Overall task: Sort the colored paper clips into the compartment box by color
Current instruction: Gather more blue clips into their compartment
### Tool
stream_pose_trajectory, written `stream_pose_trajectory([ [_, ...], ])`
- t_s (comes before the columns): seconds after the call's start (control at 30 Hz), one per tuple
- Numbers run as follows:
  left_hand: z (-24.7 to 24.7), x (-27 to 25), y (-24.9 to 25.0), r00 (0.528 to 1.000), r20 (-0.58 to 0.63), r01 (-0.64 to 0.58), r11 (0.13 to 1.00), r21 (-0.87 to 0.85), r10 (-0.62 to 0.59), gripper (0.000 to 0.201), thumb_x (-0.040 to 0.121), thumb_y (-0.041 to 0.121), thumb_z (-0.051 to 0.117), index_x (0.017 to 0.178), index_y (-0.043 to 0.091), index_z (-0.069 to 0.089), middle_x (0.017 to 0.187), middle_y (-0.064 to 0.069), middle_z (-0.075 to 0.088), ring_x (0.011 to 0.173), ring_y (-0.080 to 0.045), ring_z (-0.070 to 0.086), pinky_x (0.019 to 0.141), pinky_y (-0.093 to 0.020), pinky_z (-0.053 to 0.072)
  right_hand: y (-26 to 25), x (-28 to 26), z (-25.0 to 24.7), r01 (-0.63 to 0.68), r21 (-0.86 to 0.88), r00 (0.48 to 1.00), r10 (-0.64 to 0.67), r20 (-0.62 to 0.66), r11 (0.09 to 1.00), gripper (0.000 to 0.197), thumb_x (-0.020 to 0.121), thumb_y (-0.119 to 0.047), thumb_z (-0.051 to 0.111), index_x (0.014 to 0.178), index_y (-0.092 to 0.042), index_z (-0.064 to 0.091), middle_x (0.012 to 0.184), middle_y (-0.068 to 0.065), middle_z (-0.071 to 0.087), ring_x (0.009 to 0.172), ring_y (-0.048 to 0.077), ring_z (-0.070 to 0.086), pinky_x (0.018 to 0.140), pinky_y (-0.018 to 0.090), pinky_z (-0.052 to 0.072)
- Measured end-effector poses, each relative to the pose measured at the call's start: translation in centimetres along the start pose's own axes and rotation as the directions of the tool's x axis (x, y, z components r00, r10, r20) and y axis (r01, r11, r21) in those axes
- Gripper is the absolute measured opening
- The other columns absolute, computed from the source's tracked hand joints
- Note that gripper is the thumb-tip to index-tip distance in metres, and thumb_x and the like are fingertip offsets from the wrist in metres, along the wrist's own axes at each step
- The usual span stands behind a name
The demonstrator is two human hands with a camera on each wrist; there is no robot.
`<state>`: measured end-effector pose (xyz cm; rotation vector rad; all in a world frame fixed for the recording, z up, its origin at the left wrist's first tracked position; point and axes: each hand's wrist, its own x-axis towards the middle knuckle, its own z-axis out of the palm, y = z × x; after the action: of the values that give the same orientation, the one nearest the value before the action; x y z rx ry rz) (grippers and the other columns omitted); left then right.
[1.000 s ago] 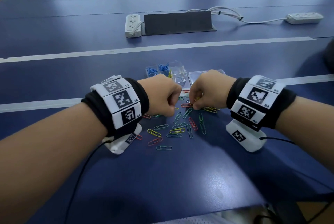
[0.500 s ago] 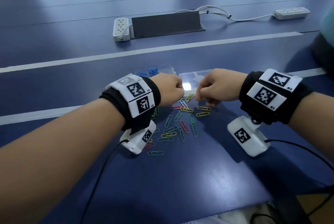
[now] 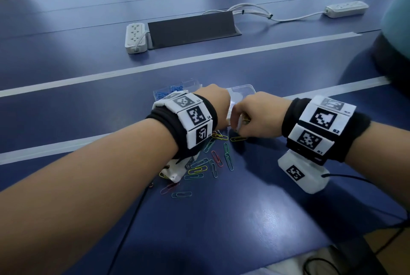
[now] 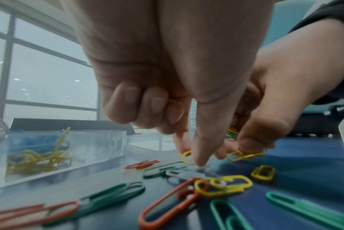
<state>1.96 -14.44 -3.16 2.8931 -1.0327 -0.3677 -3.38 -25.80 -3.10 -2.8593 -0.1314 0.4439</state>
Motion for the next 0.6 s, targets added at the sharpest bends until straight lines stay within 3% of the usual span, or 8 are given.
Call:
stream_pose_trajectory([
  [0.1, -0.1, -0.1, -0.4, 1.000, -0.003, 0.002, 0.996, -0.094, -0.002, 0.019, 0.078, 0.031, 0.059, 0.075, 0.012, 0.061, 0.072, -0.002, 0.058, 0.076, -0.025, 0.055, 0.067, -0.027, 0.043, 0.1, -0.1, -0.2, -0.033, 0.057, 0.999, 0.033, 0.004, 0.998, 0.022, 0.082, -0.018, 0.053, 0.092, -0.024, 0.071, 0.059, -0.013, 0.051, 0.068, 0.014, 0.050, 0.059, 0.021, 0.040],
  [0.2, -0.4, -0.3, -1.0, 1.000, 0.004, 0.029, 0.972, -0.233, -0.029, 0.022, 0.075, 0.026, 0.062, 0.061, 0.021, 0.046, 0.060, 0.006, 0.049, 0.059, -0.014, 0.047, 0.055, -0.025, 0.038, 0.4, -0.1, -0.2, -0.074, 0.145, 0.997, 0.069, 0.041, 0.987, 0.023, 0.083, -0.016, 0.049, 0.085, -0.018, 0.072, 0.058, -0.004, 0.065, 0.052, 0.002, 0.056, 0.069, 0.020, 0.049],
  [0.27, -0.6, -0.6, -1.6, 0.999, 0.020, 0.033, 0.943, -0.331, -0.028, 0.019, 0.074, 0.018, 0.061, 0.062, 0.021, 0.047, 0.056, 0.006, 0.052, 0.052, -0.010, 0.049, 0.049, -0.021, 0.038, 0.4, 0.0, -0.1, -0.086, 0.184, 0.996, 0.082, 0.034, 0.979, 0.021, 0.084, -0.017, 0.049, 0.083, -0.017, 0.070, 0.066, 0.001, 0.070, 0.049, 0.001, 0.056, 0.075, 0.024, 0.052],
  [0.4, -0.5, -1.3, -2.1, 0.997, 0.075, 0.038, 0.891, -0.453, -0.004, 0.013, 0.081, 0.008, 0.052, 0.085, 0.021, 0.053, 0.058, 0.006, 0.055, 0.052, -0.014, 0.056, 0.039, -0.012, 0.039, 0.1, -0.1, 0.1, -0.045, 0.143, 0.998, 0.038, 0.047, 0.989, 0.008, 0.082, -0.023, 0.061, 0.084, -0.019, 0.067, 0.061, -0.009, 0.057, 0.058, 0.004, 0.051, 0.064, 0.022, 0.044],
  [0.47, -0.3, -1.5, -2.1, 0.998, 0.053, 0.004, 0.923, -0.385, 0.017, 0.018, 0.085, 0.010, 0.049, 0.096, 0.021, 0.058, 0.061, 0.010, 0.051, 0.057, -0.011, 0.052, 0.050, -0.018, 0.040, 0.0, 0.0, 0.2, -0.011, 0.089, 0.997, 0.004, 0.074, 0.996, 0.011, 0.075, -0.028, 0.072, 0.080, -0.022, 0.064, 0.069, -0.007, 0.058, 0.062, 0.007, 0.051, 0.060, 0.017, 0.040],
  [0.6, 0.0, -2.0, -1.7, 0.996, 0.059, -0.056, 0.976, -0.212, 0.070, 0.007, 0.081, 0.021, 0.056, 0.086, 0.025, 0.060, 0.064, 0.010, 0.048, 0.077, -0.016, 0.051, 0.071, -0.022, 0.041, -0.4, 0.0, 0.2, 0.017, -0.002, 0.997, -0.016, 0.069, 1.000, 0.024, 0.070, -0.027, 0.078, 0.067, -0.030, 0.054, 0.062, -0.012, 0.049, 0.057, 0.003, 0.044, 0.052, 0.015, 0.033],
])
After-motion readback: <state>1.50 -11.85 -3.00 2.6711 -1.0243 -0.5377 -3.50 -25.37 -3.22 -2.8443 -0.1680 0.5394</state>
